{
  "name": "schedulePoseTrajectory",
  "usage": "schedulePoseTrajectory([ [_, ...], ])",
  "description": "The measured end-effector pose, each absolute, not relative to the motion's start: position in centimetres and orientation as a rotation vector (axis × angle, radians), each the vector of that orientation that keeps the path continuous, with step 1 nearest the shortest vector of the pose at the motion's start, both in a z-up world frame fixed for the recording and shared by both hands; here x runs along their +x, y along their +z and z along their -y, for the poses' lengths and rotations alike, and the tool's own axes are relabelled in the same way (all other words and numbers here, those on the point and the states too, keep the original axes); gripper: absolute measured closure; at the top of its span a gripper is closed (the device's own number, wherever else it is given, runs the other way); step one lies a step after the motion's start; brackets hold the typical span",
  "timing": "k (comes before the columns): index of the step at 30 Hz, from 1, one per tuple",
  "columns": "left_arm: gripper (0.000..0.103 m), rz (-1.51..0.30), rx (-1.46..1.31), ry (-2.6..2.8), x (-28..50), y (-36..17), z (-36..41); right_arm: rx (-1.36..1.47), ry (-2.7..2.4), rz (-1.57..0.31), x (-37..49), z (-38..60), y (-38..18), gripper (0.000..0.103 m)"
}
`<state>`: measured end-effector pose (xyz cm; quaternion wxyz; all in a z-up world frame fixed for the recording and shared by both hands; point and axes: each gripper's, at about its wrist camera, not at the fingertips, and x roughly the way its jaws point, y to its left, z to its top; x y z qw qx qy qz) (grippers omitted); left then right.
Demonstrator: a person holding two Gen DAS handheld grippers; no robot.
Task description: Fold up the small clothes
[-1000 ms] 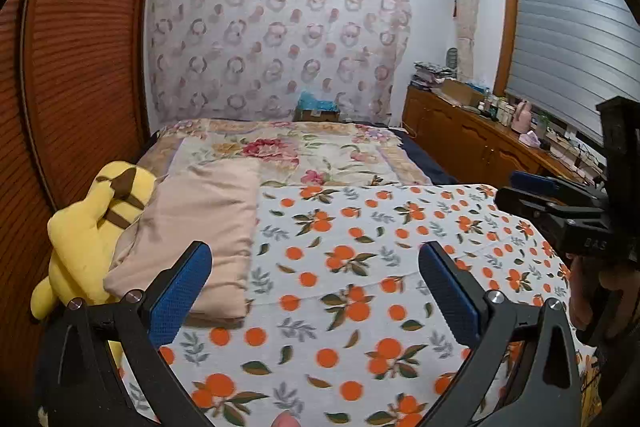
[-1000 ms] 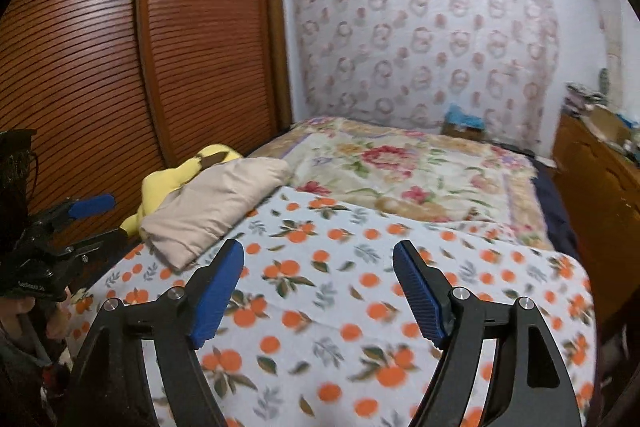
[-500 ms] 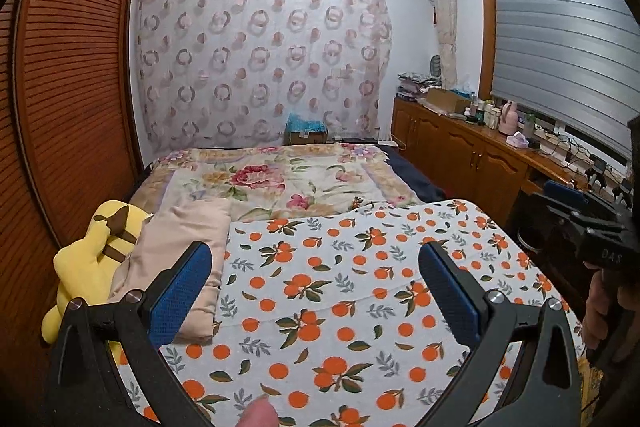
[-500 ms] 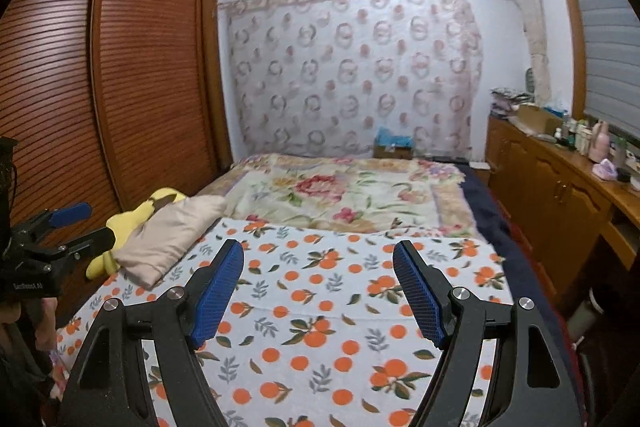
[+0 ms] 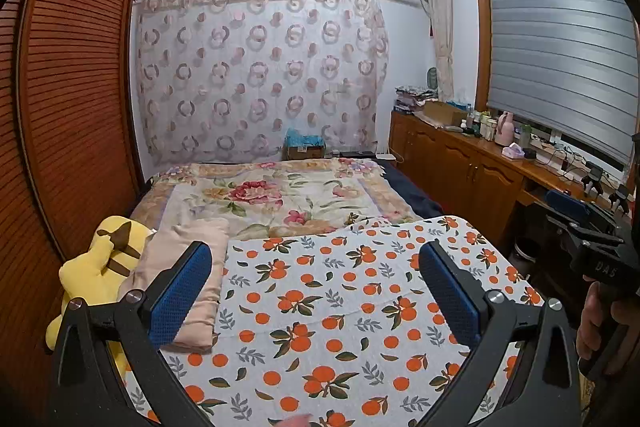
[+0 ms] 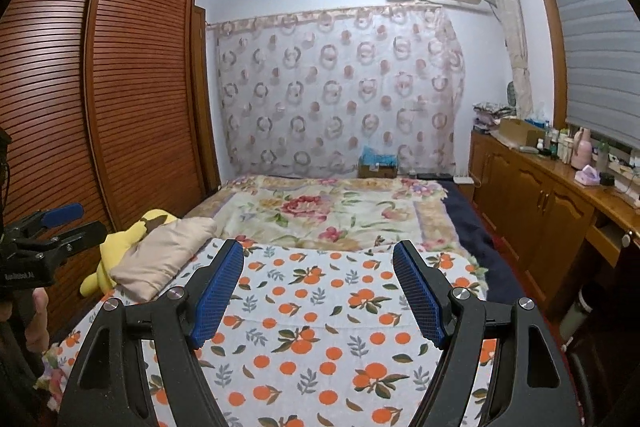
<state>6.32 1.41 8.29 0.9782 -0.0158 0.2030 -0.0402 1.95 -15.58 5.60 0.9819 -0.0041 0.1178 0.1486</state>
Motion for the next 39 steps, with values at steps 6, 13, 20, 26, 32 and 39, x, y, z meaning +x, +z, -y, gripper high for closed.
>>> schedulePoseTrajectory([
  [6, 0.000, -0.408, -0.028, -0.079, 6.1, 8.3, -1.4, -0.005, 0.299, -0.241, 1.9, 15.6, 5.1, 0.024],
  [13, 0.000, -0.408, -0.028, -0.076, 6.2, 8.3, -1.5, -0.004, 0.299, -0.242, 2.2, 15.9, 5.2, 0.024],
  [20, 0.000, -0.409, -0.027, -0.072, 6.0, 8.3, -1.7, -0.002, 0.302, -0.243, 2.5, 16.3, 5.4, 0.024],
  [26, 0.000, -0.409, -0.028, -0.074, 6.1, 8.3, -1.8, -0.002, 0.304, -0.244, 2.7, 16.6, 5.4, 0.024],
  [32, 0.000, -0.409, -0.026, -0.072, 6.0, 8.3, -1.9, -0.004, 0.303, -0.245, 2.8, 16.8, 5.5, 0.024],
  [39, 0.000, -0.409, -0.026, -0.073, 6.0, 8.3, -1.9, -0.004, 0.304, -0.245, 3.0, 16.9, 5.3, 0.024],
])
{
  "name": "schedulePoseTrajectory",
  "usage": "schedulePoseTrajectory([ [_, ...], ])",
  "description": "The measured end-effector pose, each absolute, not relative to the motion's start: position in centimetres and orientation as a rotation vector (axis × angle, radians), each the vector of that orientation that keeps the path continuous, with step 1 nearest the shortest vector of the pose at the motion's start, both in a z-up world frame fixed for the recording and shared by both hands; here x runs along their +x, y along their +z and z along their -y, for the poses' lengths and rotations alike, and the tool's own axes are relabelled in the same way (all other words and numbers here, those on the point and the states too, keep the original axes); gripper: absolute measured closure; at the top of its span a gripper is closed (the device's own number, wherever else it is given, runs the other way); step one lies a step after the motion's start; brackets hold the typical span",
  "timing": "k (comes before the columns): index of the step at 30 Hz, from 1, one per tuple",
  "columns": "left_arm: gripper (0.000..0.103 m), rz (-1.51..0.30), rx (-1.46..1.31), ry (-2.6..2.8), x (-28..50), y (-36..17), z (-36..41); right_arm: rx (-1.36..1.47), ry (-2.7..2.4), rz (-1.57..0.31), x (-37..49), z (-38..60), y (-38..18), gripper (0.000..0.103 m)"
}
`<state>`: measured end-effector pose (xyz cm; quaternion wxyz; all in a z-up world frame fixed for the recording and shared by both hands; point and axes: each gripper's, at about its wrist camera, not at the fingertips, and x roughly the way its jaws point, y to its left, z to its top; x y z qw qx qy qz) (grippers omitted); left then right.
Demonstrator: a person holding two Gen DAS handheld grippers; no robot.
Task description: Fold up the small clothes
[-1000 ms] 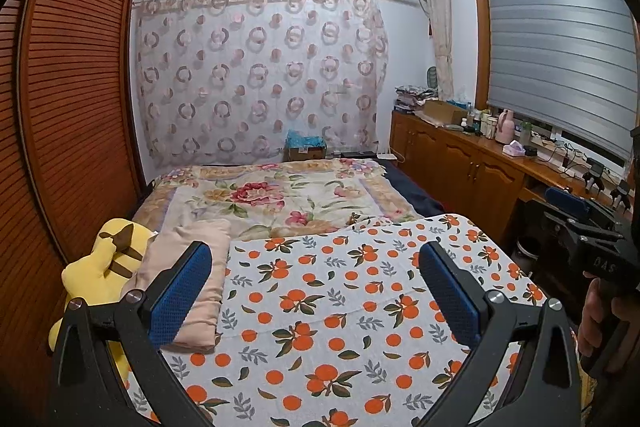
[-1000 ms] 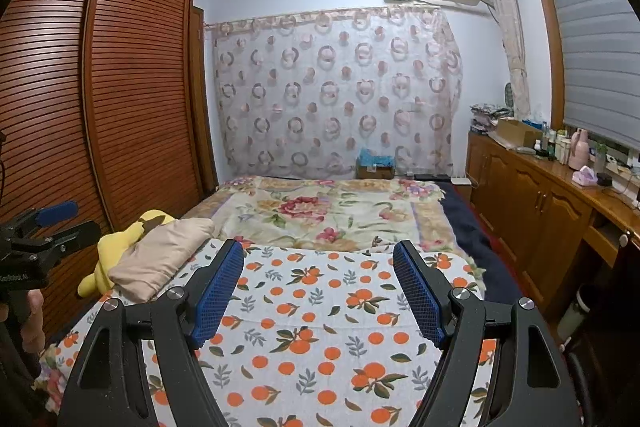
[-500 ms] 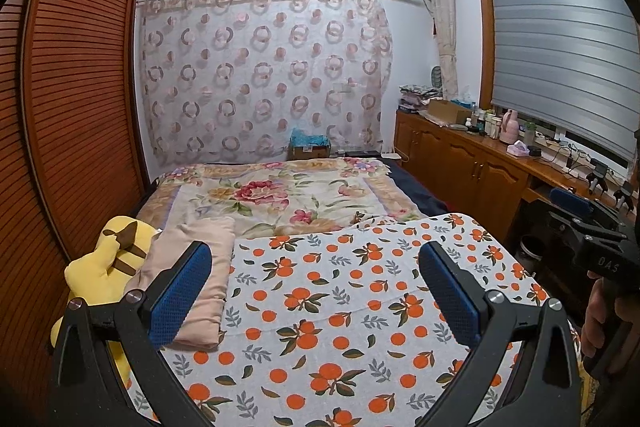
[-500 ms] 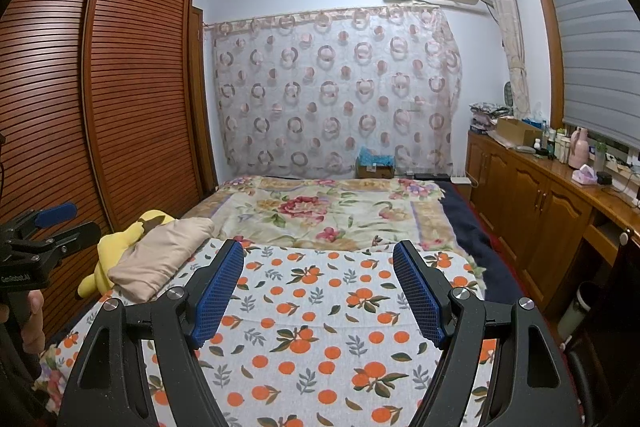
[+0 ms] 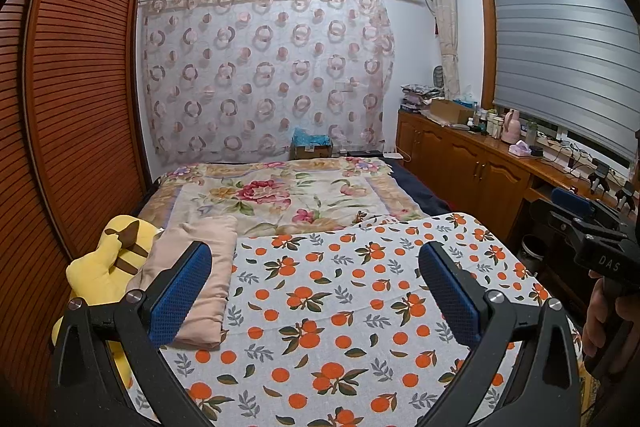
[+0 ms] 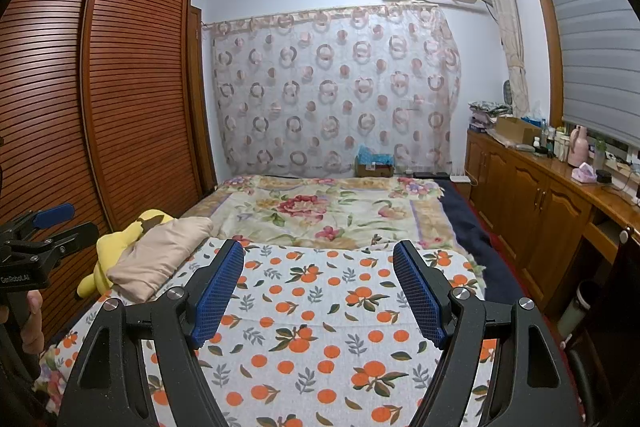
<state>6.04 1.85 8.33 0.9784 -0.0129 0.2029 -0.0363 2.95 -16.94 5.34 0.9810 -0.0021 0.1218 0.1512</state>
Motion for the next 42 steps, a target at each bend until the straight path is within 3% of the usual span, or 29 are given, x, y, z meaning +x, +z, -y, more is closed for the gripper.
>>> schedulePoseTrajectory([
  [42, 0.000, -0.409, -0.022, -0.073, 6.05, 8.24, -1.75, -0.007, 0.311, -0.243, 3.42, 17.79, 5.16, 0.024],
])
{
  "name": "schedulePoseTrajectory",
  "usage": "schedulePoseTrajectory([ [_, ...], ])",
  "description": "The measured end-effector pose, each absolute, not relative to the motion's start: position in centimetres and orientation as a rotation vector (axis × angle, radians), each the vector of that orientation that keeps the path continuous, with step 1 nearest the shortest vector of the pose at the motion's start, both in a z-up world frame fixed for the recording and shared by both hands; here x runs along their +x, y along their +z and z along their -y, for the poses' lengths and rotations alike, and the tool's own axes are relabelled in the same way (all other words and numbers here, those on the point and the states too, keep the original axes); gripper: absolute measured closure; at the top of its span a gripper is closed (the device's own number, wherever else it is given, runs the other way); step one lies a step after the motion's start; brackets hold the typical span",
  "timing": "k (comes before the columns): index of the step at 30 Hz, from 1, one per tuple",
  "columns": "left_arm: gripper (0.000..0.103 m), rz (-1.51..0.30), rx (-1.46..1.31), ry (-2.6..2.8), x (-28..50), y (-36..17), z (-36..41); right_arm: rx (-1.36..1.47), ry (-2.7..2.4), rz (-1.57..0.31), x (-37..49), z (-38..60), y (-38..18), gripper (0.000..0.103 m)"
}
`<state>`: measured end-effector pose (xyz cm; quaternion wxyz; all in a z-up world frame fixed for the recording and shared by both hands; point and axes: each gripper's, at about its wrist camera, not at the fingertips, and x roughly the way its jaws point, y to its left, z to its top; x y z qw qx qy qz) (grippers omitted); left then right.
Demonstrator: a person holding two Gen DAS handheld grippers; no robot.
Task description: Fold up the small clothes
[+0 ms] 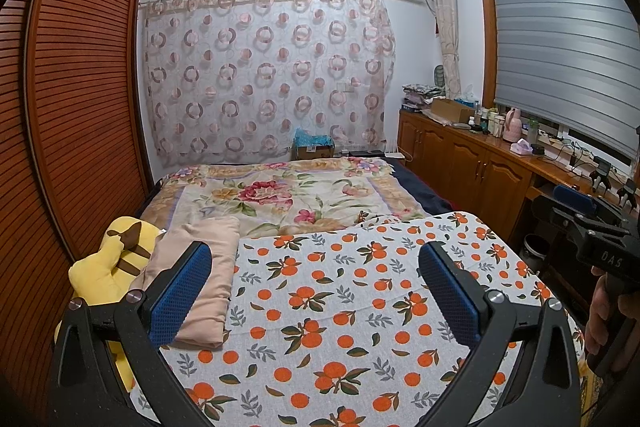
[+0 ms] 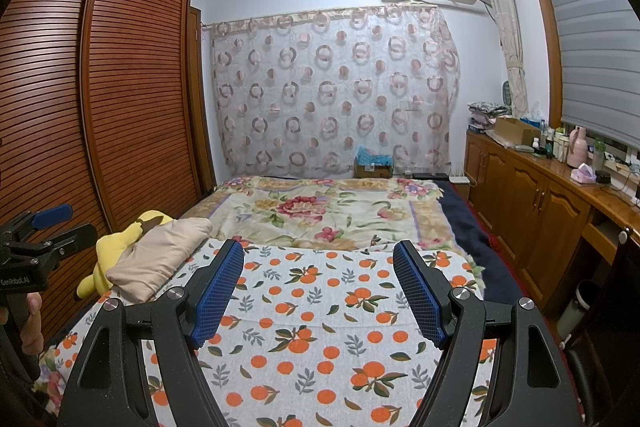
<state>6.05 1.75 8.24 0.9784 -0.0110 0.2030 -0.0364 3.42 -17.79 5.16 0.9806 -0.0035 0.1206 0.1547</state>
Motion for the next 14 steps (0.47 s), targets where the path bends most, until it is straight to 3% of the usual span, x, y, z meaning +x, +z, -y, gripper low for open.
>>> schedulePoseTrajectory([
  [14, 0.000, -0.409, -0.021, -0.073, 6.05, 8.21, -1.72, -0.006, 0.313, -0.243, 3.56, 18.01, 5.22, 0.024],
])
